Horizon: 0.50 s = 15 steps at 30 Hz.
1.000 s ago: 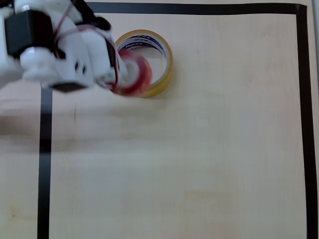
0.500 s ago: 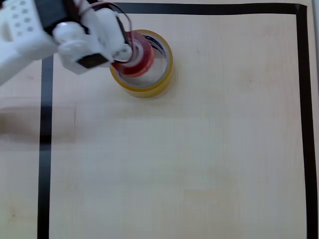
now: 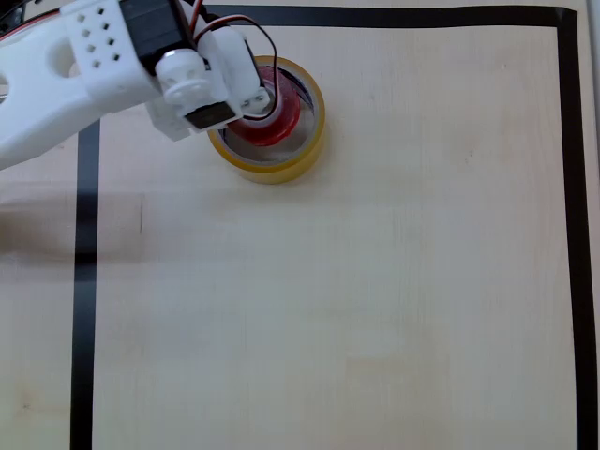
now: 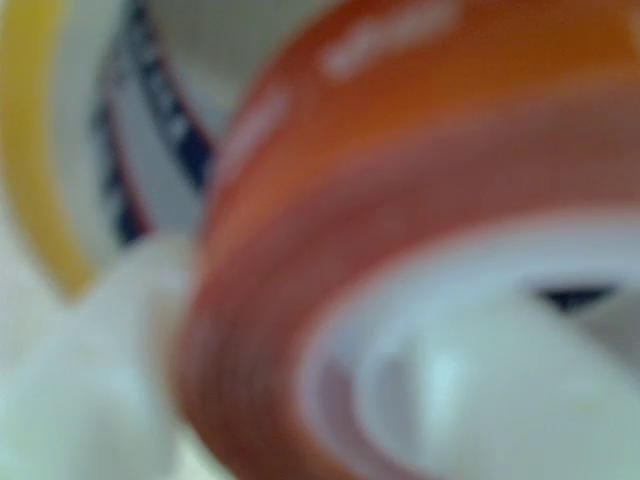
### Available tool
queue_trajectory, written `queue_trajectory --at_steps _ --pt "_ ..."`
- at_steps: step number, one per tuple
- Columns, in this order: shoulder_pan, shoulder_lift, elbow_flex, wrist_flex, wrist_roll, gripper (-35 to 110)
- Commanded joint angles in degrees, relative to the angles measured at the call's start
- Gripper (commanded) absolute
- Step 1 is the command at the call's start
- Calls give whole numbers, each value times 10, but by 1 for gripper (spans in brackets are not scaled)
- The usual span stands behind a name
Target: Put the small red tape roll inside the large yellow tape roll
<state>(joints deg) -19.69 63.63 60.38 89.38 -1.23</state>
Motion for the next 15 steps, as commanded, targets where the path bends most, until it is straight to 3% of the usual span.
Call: queue_trajectory --at_steps 1,15 --pt "-6 23 4 -8 5 0" --pt "-8 -10 6 -26 11 16"
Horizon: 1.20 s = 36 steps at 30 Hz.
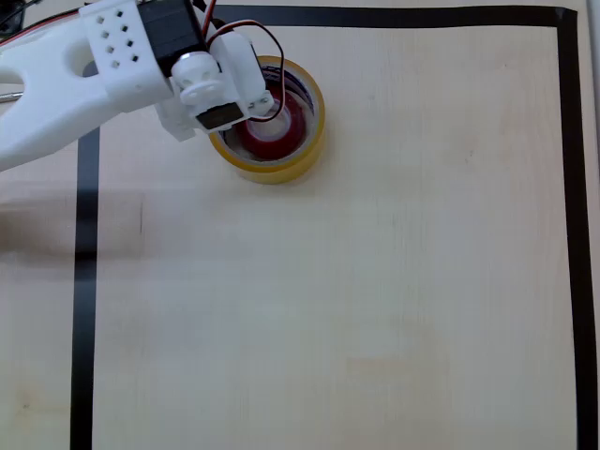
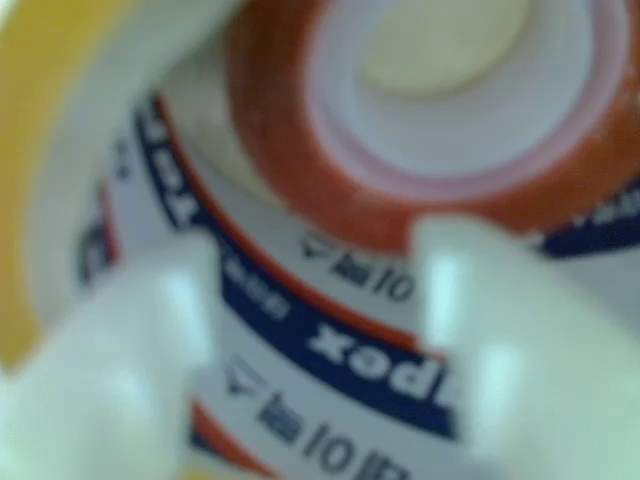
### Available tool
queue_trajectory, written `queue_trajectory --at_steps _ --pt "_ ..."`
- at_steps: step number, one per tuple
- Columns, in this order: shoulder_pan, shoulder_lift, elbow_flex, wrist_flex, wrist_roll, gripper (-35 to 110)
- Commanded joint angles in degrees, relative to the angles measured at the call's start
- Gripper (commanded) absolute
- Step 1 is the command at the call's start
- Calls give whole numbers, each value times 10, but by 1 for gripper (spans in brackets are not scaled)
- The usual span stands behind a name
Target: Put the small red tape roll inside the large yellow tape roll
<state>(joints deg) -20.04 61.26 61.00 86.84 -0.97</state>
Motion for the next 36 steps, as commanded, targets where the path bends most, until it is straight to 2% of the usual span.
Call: queue_trajectory --at_steps 1,8,16,18,23,28,36 --pt "-4 14 2 -4 8 17" --pt "4 62 8 4 10 16" --pt "51 332 85 2 6 16" --pt "65 429 157 -21 5 16" --pt "91 738 465 -158 5 16" --pt "142 971 703 -268 9 17" --pt "207 1181 981 -454 39 19"
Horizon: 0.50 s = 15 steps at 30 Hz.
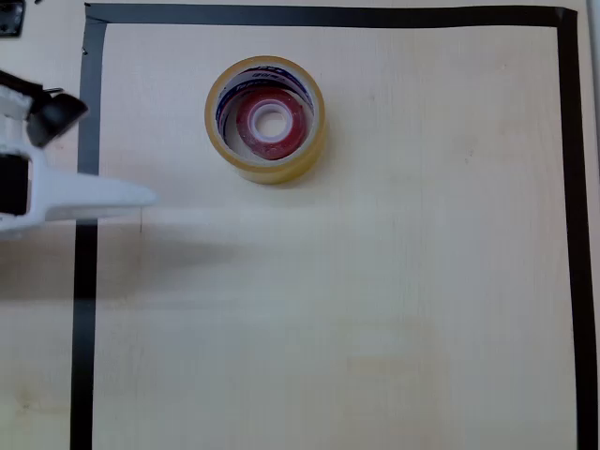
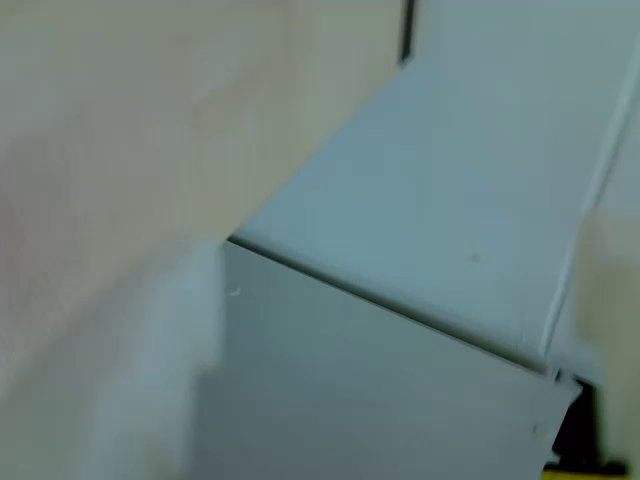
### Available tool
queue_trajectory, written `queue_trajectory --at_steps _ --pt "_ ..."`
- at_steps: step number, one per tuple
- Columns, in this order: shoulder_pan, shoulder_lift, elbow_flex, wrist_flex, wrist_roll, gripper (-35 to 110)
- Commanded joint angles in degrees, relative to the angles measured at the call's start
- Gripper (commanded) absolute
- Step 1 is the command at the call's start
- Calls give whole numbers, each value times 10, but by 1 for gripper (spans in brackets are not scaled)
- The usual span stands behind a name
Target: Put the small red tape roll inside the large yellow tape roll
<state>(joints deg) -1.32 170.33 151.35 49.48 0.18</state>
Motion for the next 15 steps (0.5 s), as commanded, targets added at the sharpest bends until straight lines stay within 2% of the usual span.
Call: queue_trajectory --at_steps 1,5,15 --pt "29 115 107 -102 32 19" --pt "47 207 200 -120 34 19" --pt "58 207 270 -120 46 20"
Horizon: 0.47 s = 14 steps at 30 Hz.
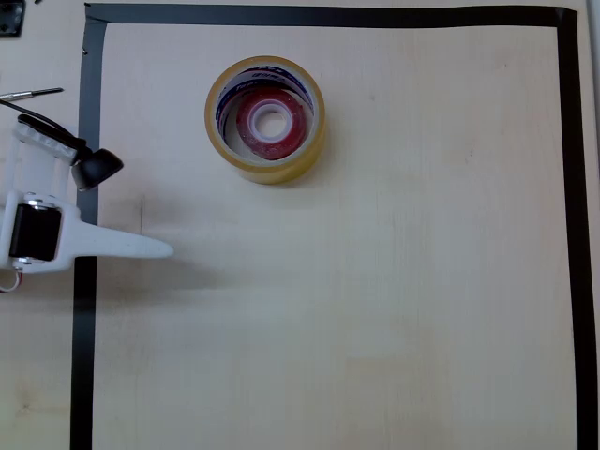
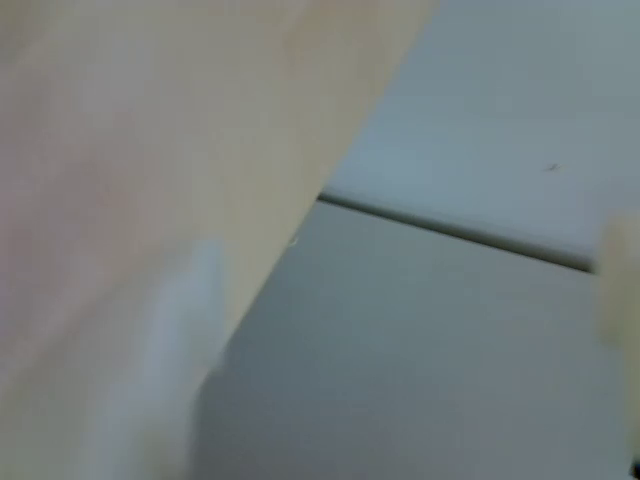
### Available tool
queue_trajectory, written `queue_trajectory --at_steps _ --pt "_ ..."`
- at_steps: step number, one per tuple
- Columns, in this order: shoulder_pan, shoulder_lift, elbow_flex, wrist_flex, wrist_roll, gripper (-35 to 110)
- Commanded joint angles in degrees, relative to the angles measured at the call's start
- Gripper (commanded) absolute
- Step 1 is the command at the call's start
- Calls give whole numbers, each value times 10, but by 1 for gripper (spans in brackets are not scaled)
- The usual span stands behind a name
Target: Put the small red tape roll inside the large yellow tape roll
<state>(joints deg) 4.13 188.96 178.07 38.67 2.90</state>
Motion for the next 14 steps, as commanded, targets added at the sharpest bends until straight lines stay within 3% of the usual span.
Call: queue_trajectory --at_steps 1,14 --pt "-1 20 3 -3 18 20" --pt "-13 20 4 45 14 20"
